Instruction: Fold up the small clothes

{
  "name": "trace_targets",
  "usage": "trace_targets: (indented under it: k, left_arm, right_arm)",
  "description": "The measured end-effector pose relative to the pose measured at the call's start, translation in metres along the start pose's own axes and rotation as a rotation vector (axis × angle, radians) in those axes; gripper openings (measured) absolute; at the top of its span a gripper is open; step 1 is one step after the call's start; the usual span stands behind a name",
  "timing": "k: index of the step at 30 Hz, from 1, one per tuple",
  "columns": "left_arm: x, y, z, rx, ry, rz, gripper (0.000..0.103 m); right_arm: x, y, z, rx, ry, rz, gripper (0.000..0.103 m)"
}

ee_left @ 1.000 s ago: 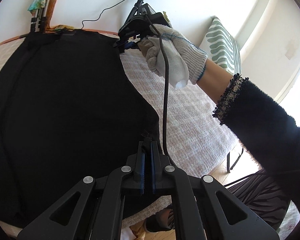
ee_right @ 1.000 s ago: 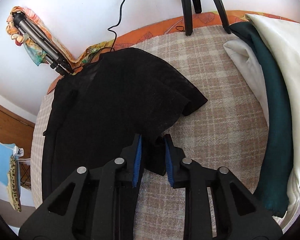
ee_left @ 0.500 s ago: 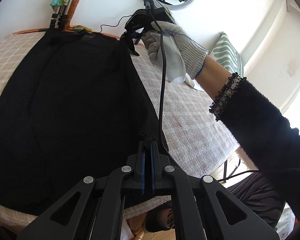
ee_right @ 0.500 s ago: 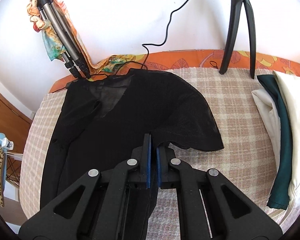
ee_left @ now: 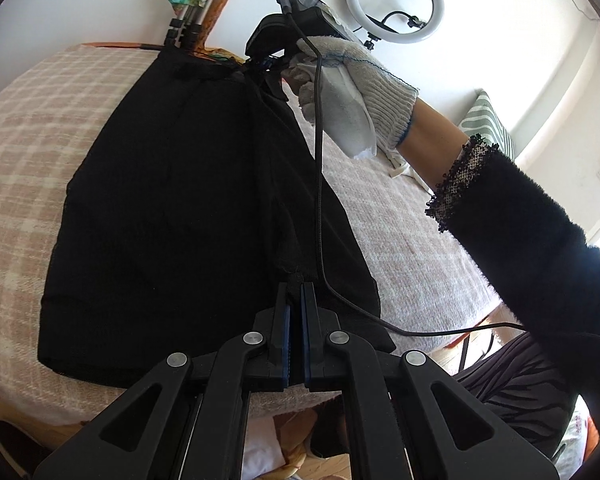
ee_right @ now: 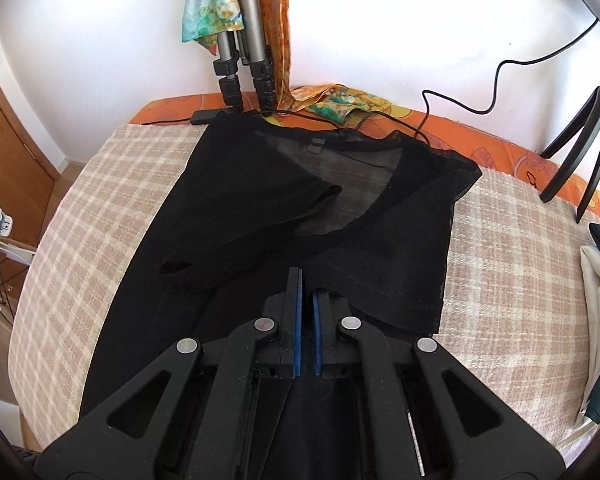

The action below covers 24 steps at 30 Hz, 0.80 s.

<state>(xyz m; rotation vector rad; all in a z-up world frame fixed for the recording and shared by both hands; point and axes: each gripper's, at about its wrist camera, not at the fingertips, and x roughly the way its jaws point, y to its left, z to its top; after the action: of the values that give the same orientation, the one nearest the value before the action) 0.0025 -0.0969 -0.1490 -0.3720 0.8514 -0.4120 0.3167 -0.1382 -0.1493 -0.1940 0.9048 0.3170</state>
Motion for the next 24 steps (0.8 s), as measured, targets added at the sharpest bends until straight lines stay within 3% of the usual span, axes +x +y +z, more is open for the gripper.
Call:
trace_targets:
  k: [6, 10, 11, 13, 14, 15, 20, 24]
  left_arm:
    - [0.0, 0.002, -0.006, 0.005, 0.019, 0.011, 0.003]
    - [0.001, 0.003, -0.005, 0.013, 0.051, 0.013, 0.003]
    - [0.001, 0.004, -0.005, 0.013, 0.064, 0.016, 0.004]
    - [-0.003, 0.004, -0.003, 0.028, 0.085, 0.033, 0.013]
    - [-0.006, 0.004, -0.002, 0.03, 0.094, 0.039, 0.014]
    - [-0.01, 0.005, -0.002, 0.033, 0.101, 0.035, 0.015]
    - [-0.043, 0.01, 0.007, 0.084, 0.075, 0.057, 0.02]
    - [-0.065, 0.024, 0.02, 0.089, 0.046, 0.094, 0.022]
  right_arm:
    - [0.017, 0.016, -0.005, -0.036, 0.026, 0.004, 0.005]
    - [0.024, 0.013, -0.009, -0.042, 0.059, 0.056, 0.006]
    - [0.021, 0.01, -0.008, -0.039, 0.07, 0.086, 0.009]
    - [0.008, 0.001, -0.005, -0.026, 0.067, 0.163, 0.027]
    - [-0.003, -0.004, -0.004, -0.022, 0.045, 0.203, 0.047]
    - [-0.015, -0.012, -0.002, -0.015, 0.014, 0.229, 0.058]
    - [-0.067, -0.07, 0.007, 0.124, -0.11, 0.293, 0.059]
    - [-0.088, -0.101, -0.001, 0.19, -0.127, 0.243, 0.059]
